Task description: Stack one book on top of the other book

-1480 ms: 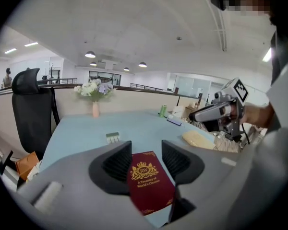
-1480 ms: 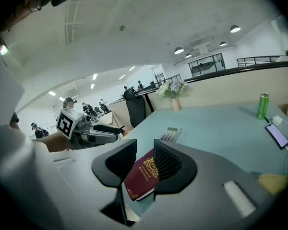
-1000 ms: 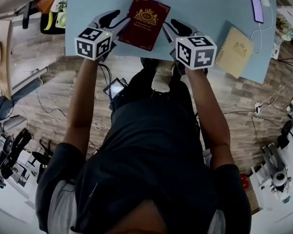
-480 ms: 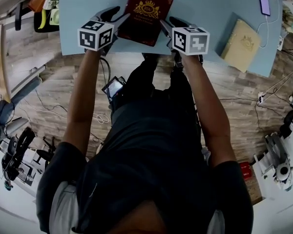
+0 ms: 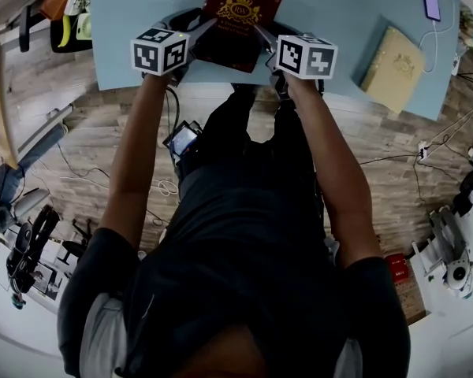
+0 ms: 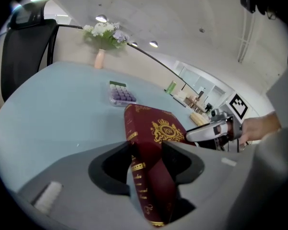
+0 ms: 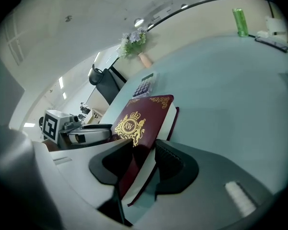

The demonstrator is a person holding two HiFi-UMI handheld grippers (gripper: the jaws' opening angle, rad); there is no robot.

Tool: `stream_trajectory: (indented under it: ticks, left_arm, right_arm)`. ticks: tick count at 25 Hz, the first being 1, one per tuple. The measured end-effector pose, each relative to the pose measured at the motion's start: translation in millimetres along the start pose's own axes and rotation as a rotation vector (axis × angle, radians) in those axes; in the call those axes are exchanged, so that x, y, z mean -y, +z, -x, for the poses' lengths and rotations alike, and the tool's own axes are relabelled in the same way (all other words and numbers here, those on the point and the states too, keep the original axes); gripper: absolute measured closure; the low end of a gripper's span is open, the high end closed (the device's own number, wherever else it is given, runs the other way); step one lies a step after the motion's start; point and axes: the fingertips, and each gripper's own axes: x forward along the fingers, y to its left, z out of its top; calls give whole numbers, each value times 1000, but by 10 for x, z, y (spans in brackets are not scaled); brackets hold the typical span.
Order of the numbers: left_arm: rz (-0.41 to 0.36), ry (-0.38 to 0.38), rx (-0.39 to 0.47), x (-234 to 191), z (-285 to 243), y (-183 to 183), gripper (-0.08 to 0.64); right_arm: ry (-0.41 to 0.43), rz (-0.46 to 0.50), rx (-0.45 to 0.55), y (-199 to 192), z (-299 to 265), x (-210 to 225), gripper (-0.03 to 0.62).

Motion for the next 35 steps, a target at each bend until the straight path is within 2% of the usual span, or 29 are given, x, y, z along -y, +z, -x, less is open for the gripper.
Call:
stream_trajectory:
  ticks: [5, 24, 35]
  left_arm:
    - [-53, 34, -25, 55, 23, 29, 325]
    - [-116, 95, 61, 679, 122, 374, 360]
    - [-170, 83, 110, 1177, 66, 671, 360]
  right_arm:
    - [0, -45, 13, 29, 76, 23, 477]
    - [-53, 47, 161, 403, 849, 53, 499]
    - [-66, 54, 251, 567, 1409, 178, 499]
